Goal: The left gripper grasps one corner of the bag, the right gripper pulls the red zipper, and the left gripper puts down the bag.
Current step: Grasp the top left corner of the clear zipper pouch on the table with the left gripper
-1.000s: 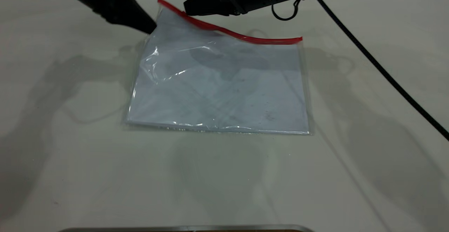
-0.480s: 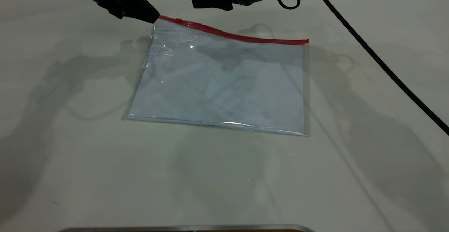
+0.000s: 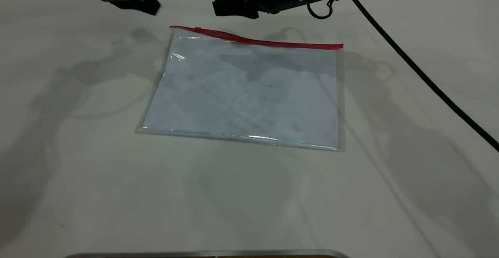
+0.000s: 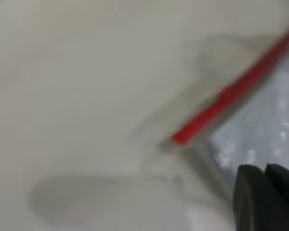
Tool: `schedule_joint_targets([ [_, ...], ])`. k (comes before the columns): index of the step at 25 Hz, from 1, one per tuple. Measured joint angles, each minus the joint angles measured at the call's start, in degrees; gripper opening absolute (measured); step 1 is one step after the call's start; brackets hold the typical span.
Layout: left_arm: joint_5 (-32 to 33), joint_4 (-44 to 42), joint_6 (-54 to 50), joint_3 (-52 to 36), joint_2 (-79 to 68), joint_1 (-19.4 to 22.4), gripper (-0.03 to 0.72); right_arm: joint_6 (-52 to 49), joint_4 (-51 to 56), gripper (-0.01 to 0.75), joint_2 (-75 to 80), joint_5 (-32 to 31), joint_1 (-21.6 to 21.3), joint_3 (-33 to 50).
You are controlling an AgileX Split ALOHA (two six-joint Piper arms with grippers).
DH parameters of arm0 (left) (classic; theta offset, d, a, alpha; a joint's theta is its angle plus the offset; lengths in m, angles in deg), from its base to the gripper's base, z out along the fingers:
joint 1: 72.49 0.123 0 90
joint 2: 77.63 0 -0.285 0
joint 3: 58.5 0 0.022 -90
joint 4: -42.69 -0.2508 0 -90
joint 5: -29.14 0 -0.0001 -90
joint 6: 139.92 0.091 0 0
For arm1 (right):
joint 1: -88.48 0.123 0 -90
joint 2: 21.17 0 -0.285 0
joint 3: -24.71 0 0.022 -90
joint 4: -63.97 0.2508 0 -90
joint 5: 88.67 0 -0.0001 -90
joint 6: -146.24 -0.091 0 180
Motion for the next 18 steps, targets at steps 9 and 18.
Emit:
schedule_joint_targets([
  [9, 5.1, 2.8, -3.7, 0.0, -5.5, 3.5, 0.482, -0.5, -0.3, 0.520, 0.0, -0.8, -0.2, 0.0],
  [18, 8.1, 12.5, 4.6, 0.0, -9.6, 3.5, 0.509, -0.6, -0.5, 0.520, 0.0, -1.7, -0.2, 0.0],
])
